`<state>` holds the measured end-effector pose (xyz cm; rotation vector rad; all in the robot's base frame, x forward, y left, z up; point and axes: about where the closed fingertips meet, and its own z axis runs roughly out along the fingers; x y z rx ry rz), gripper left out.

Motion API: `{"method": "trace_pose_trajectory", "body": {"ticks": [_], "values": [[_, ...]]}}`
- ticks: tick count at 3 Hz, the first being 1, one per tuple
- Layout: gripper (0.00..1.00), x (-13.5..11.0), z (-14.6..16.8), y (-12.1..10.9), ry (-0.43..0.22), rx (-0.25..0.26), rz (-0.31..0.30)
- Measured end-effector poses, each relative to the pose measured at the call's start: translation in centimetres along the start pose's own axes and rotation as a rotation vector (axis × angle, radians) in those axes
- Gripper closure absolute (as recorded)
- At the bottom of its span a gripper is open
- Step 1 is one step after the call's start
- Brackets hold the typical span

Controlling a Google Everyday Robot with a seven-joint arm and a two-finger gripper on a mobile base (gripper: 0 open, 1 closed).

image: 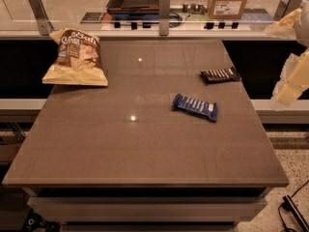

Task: Move rxbar chocolate near brown chip bag

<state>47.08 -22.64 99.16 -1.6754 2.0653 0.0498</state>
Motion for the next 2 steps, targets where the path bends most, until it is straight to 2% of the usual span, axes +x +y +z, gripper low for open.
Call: {"method": "trace_pose_trajectory", "body": {"ticks": [1, 2], "values": [[0.0, 0.7, 0.5, -3.0, -0.024, 0.024, 0.002], [0.0, 1.9, 1.1, -5.6, 0.016, 0.091, 0.027]]}}
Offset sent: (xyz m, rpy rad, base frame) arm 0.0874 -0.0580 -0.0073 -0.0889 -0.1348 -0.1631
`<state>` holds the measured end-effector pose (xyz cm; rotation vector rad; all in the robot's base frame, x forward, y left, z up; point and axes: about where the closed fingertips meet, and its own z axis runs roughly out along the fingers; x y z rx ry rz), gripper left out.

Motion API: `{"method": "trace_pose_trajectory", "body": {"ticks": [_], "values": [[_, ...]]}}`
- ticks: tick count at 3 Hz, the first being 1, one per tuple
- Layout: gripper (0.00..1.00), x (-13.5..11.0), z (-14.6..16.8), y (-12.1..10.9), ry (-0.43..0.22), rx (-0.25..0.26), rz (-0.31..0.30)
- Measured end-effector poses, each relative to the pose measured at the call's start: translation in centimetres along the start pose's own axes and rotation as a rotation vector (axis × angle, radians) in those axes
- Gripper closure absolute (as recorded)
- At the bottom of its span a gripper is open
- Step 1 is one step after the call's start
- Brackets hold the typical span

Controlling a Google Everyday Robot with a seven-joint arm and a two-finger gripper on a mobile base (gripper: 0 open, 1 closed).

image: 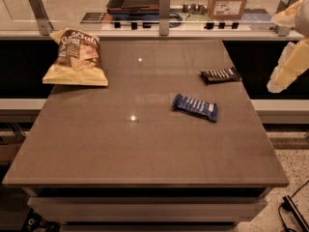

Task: Move rxbar chocolate near brown chip bag

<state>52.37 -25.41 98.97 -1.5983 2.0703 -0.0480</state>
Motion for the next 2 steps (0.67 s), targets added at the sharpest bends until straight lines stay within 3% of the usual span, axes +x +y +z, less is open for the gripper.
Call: {"method": "trace_pose_trajectory", "body": {"ticks": [1, 2], "values": [[0.0, 1.4, 1.6, -2.7, 0.025, 0.043, 0.006], [0.0, 2.2, 3.1, -4.7, 0.018, 0.045, -0.01]]}}
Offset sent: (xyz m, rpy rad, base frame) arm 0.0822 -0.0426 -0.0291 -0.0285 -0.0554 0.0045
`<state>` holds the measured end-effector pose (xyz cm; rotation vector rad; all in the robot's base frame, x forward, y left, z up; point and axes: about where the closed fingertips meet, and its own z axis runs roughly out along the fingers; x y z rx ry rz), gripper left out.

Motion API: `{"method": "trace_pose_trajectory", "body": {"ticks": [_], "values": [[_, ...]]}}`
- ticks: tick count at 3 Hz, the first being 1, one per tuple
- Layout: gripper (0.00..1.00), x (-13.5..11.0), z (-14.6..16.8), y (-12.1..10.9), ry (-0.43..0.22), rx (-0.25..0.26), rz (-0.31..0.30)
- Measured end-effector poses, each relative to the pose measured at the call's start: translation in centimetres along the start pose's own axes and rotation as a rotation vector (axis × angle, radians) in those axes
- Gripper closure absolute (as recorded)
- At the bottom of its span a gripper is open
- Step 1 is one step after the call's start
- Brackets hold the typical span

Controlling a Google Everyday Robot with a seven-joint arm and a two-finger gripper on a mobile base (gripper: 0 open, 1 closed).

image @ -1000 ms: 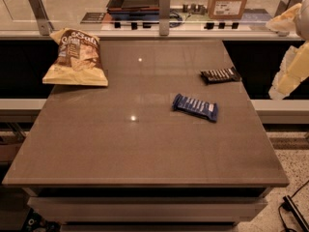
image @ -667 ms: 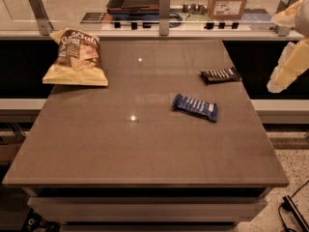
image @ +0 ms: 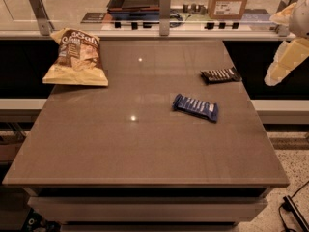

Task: Move rxbar chocolate near brown chip bag

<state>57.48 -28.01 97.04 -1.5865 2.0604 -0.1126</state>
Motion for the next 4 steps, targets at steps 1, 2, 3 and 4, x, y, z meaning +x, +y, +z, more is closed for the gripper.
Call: {"method": "trace_pose_trajectory", "body": {"ticks": [1, 2, 3, 4], "values": [[0.0, 0.9, 1.6, -1.4, -0.031, -0.022, -0.03], [0.0, 1.6, 2.9, -2.3, -0.062, -0.04, -0.053], [0.0, 3.4, 5.2, -3.8, -0.114, -0.04, -0.055], [0.0, 3.4, 5.7, -4.0, -0.123, -0.042, -0.053]]}}
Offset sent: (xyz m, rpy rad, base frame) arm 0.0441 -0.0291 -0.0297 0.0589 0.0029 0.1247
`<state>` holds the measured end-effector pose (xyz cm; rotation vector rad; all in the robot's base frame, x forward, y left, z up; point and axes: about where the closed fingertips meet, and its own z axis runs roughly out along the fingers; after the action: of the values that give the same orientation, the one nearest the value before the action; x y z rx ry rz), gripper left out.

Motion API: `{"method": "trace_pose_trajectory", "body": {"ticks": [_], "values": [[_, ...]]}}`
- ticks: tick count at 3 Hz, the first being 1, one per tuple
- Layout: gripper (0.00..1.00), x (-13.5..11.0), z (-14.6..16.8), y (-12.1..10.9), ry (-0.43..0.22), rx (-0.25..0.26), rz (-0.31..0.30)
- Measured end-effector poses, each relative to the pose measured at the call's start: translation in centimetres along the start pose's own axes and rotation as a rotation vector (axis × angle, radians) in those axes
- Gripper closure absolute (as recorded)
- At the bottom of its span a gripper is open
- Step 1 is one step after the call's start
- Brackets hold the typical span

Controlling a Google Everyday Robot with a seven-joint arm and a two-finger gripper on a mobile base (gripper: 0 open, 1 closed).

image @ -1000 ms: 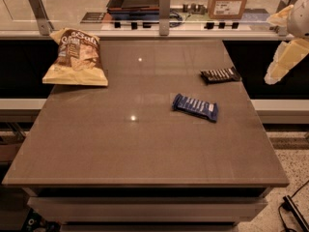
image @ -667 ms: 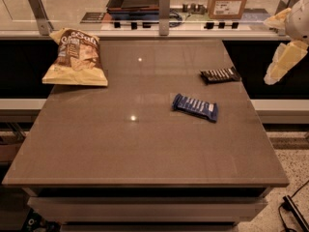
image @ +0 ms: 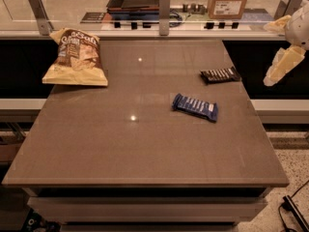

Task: Move rxbar chocolate near brown chip bag

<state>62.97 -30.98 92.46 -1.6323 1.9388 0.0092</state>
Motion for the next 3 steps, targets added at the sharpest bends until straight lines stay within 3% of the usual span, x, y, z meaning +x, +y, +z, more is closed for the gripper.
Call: {"method": "trace_pose_trajectory", "body": {"ticks": [3], "values": [[0.0, 2.2, 2.3, -2.1, -0.151, -0.014, 0.047]]}}
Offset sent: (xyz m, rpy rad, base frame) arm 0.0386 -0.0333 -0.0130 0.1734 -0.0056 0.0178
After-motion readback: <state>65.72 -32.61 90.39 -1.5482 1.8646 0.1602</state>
